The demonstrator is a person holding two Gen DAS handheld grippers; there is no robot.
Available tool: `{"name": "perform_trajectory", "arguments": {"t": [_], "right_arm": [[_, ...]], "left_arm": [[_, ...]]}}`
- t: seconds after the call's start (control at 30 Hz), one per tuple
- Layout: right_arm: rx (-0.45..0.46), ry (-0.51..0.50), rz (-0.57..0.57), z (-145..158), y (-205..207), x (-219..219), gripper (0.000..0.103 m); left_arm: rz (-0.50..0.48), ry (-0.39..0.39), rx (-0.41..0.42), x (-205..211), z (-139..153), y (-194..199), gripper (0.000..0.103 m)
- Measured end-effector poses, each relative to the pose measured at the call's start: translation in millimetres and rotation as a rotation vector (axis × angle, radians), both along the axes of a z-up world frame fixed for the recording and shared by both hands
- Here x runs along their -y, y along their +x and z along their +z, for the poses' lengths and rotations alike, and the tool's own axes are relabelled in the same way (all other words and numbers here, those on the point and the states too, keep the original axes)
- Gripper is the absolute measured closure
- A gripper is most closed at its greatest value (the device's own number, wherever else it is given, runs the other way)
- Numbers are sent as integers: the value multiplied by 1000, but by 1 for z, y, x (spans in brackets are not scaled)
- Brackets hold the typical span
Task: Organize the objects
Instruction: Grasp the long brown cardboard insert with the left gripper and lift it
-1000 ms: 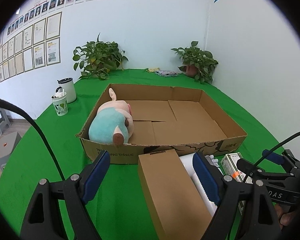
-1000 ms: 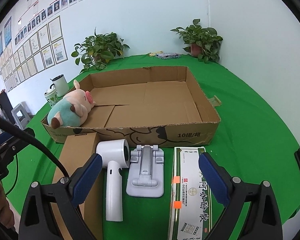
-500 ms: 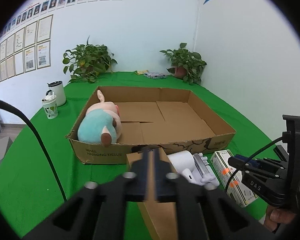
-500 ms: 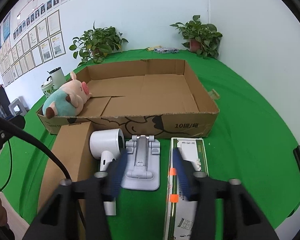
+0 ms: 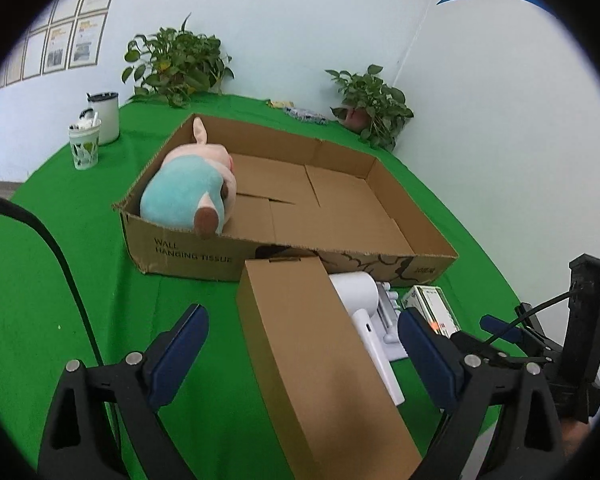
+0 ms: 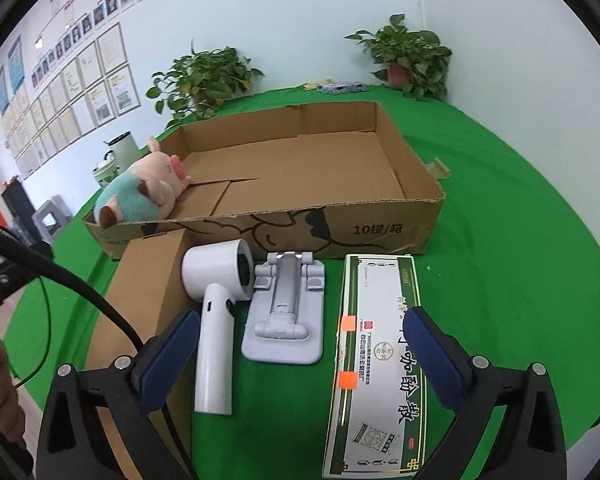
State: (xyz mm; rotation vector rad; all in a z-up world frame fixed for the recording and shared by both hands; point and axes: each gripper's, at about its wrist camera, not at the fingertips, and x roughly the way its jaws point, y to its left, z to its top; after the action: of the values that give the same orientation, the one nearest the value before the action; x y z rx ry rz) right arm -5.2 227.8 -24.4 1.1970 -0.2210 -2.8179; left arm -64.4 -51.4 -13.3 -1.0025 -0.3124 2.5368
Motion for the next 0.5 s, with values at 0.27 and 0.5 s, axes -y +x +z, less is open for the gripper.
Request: {"name": "perform_trajectory", "arguments": {"t": [0.27, 0.5], "right_arm": [[80, -111, 428, 15, 31, 52, 1], [235, -101, 523, -20, 40, 125, 0]], "left_arm": [[-110, 155, 183, 6, -44, 2, 8], [-152, 207, 258, 4, -63, -3, 13]]}}
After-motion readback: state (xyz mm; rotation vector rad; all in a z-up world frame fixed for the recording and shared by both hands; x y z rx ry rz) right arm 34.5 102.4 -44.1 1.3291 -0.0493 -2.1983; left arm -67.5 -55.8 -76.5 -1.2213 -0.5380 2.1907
